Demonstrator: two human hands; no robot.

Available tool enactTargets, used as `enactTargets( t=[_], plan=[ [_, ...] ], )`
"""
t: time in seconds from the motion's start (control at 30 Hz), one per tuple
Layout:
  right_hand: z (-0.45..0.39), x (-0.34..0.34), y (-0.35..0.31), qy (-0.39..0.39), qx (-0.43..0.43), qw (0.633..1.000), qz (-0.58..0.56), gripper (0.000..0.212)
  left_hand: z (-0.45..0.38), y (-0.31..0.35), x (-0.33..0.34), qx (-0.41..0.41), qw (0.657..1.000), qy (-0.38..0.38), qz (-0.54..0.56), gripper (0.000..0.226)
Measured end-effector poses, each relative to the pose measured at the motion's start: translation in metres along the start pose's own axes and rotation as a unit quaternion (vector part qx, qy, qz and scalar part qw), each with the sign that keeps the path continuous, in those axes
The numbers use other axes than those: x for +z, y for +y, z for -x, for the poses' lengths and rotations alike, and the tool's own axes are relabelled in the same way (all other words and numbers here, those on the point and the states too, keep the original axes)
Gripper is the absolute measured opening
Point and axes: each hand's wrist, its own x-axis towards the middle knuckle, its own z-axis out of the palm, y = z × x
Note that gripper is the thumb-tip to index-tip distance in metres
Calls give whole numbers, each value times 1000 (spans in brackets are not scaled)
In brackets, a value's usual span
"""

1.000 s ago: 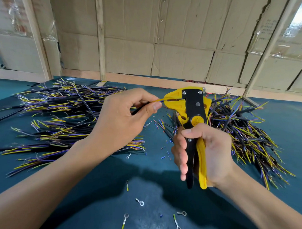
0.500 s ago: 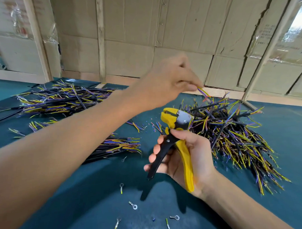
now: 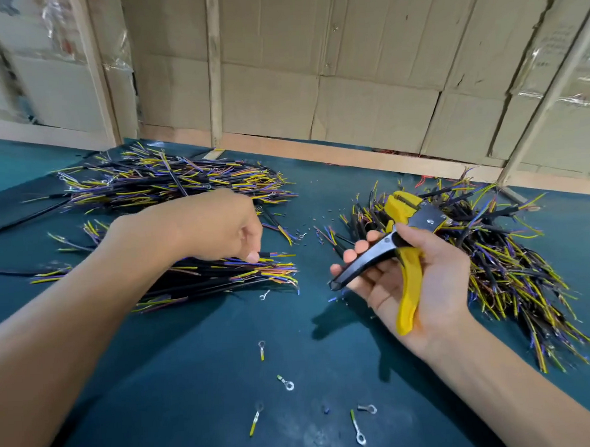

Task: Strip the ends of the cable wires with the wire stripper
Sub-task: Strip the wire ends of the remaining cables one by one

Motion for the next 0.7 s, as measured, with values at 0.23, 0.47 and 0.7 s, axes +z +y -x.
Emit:
enactTargets(
  t=[0.23, 0.47, 0.7],
  plan=[
    [4, 4, -7, -18, -7, 999, 35, 27, 8, 15, -6, 127, 952, 270, 73, 10],
    [7, 9, -8, -50, -13, 995, 90, 17, 12, 27, 1, 180, 937, 294, 58, 22],
    [7, 9, -6, -49, -75, 976, 197, 18, 9, 53, 10, 218, 838, 434, 249, 10]
  ],
)
